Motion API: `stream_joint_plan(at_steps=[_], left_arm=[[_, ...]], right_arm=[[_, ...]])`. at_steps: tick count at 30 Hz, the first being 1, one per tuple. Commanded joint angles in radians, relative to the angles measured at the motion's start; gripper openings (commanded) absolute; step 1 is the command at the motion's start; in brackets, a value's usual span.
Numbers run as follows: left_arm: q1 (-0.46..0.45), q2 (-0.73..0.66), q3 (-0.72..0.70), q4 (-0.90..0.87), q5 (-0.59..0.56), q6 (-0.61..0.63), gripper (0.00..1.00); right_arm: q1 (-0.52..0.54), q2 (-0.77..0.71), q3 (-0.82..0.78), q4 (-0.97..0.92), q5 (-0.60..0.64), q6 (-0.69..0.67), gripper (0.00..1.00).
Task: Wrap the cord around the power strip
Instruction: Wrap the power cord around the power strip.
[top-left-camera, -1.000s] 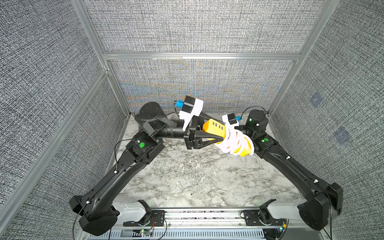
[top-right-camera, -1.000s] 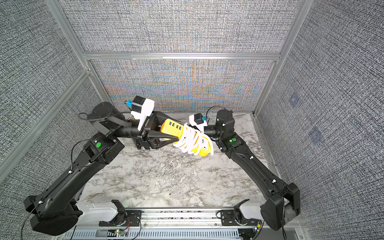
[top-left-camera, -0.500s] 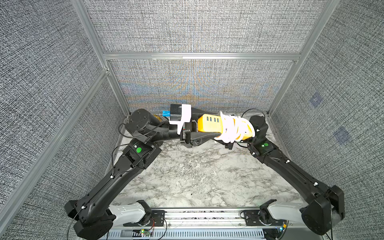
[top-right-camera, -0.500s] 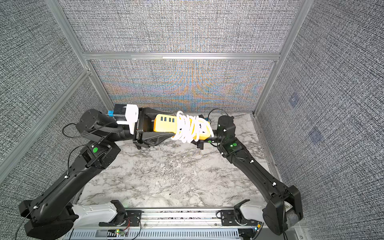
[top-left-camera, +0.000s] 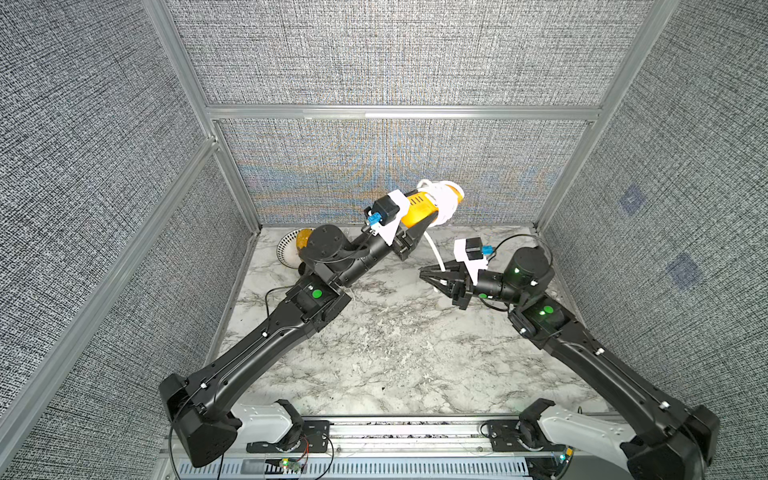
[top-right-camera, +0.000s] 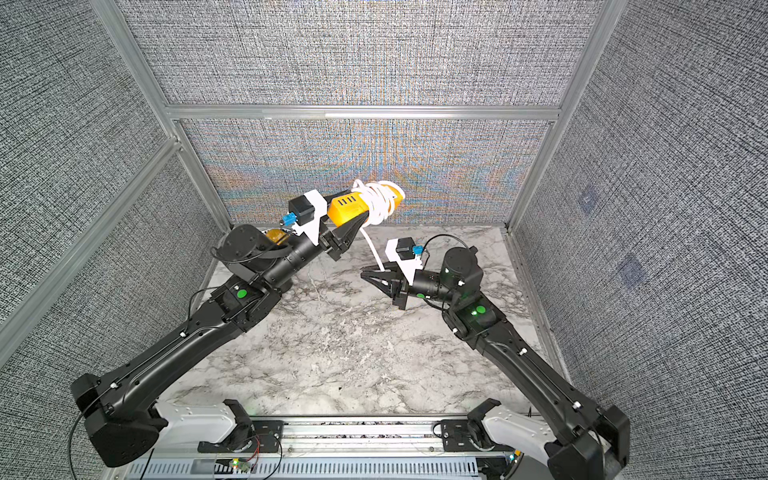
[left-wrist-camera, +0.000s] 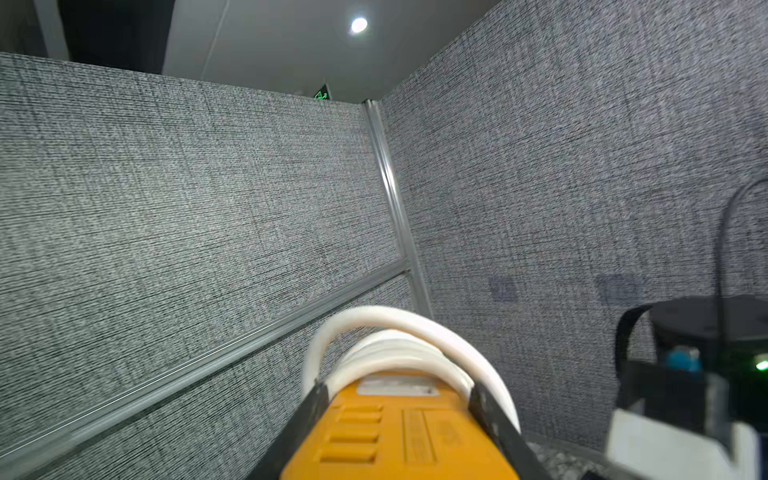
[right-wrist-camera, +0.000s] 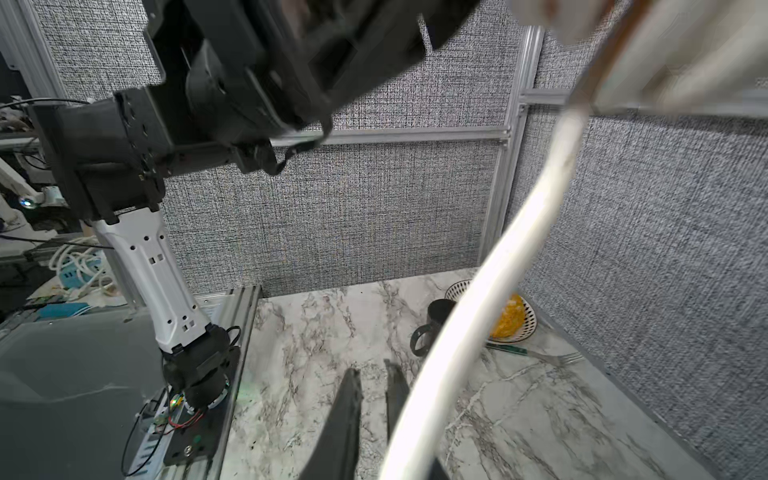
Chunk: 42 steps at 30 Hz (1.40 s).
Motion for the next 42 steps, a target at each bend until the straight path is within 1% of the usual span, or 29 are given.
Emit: stream_joint_plan(at_steps=[1, 5, 8, 10, 13, 17, 20, 22, 25, 28, 30, 31, 34, 37, 40, 42], left_arm=[[0.009, -0.007, -0.039, 0.006, -0.165, 0.16, 0.0], [0.069, -0.024, -0.094, 0.014, -0.224, 0.163, 0.0], [0.132, -0.037, -0.113, 0.01, -0.226, 0.153, 0.0], [0.17, -0.051, -0.121, -0.005, -0.203, 0.137, 0.0], [0.215, -0.077, -0.131, -0.06, -0.134, 0.111, 0.0], [0.246, -0.113, -0.132, -0.235, 0.042, 0.105, 0.0], [0.248, -0.135, -0.144, -0.369, 0.191, 0.094, 0.0], [0.249, -0.148, -0.155, -0.442, 0.291, 0.088, 0.0], [0.249, -0.179, -0.173, -0.534, 0.483, 0.095, 0.0], [0.249, -0.196, -0.168, -0.634, 0.647, 0.1, 0.0], [0.249, -0.205, -0.167, -0.686, 0.75, 0.105, 0.0], [0.249, -0.211, -0.171, -0.689, 0.792, 0.099, 0.0], [0.248, -0.232, -0.188, -0.63, 0.914, 0.009, 0.0], [0.233, -0.235, -0.158, -0.597, 1.009, -0.067, 0.0], [0.219, -0.232, -0.097, -0.581, 1.064, -0.125, 0.0], [0.211, -0.229, -0.075, -0.529, 1.091, -0.181, 0.0]], right_arm=[[0.046, -0.017, 0.063, -0.148, 0.112, -0.14, 0.0], [0.114, -0.039, 0.121, -0.315, 0.194, -0.222, 0.0], [0.167, -0.055, 0.166, -0.44, 0.268, -0.269, 0.0], [0.195, -0.066, 0.205, -0.519, 0.338, -0.304, 0.0], [0.209, -0.075, 0.278, -0.615, 0.443, -0.372, 0.0], [0.213, -0.044, 0.406, -0.681, 0.601, -0.498, 0.0], [0.212, 0.012, 0.505, -0.688, 0.683, -0.605, 0.0], [0.212, 0.066, 0.569, -0.691, 0.721, -0.677, 0.0], [0.21, 0.151, 0.647, -0.691, 0.749, -0.768, 0.0], [0.201, 0.218, 0.704, -0.674, 0.714, -0.801, 0.0], [0.189, 0.255, 0.735, -0.67, 0.668, -0.807, 0.0], [0.181, 0.268, 0.744, -0.669, 0.646, -0.808, 0.0], [0.14, 0.305, 0.763, -0.675, 0.535, -0.787, 0.0], [0.092, 0.349, 0.799, -0.72, 0.372, -0.755, 0.0], [0.058, 0.383, 0.803, -0.755, 0.224, -0.707, 0.0], [0.037, 0.391, 0.779, -0.748, 0.142, -0.664, 0.0]])
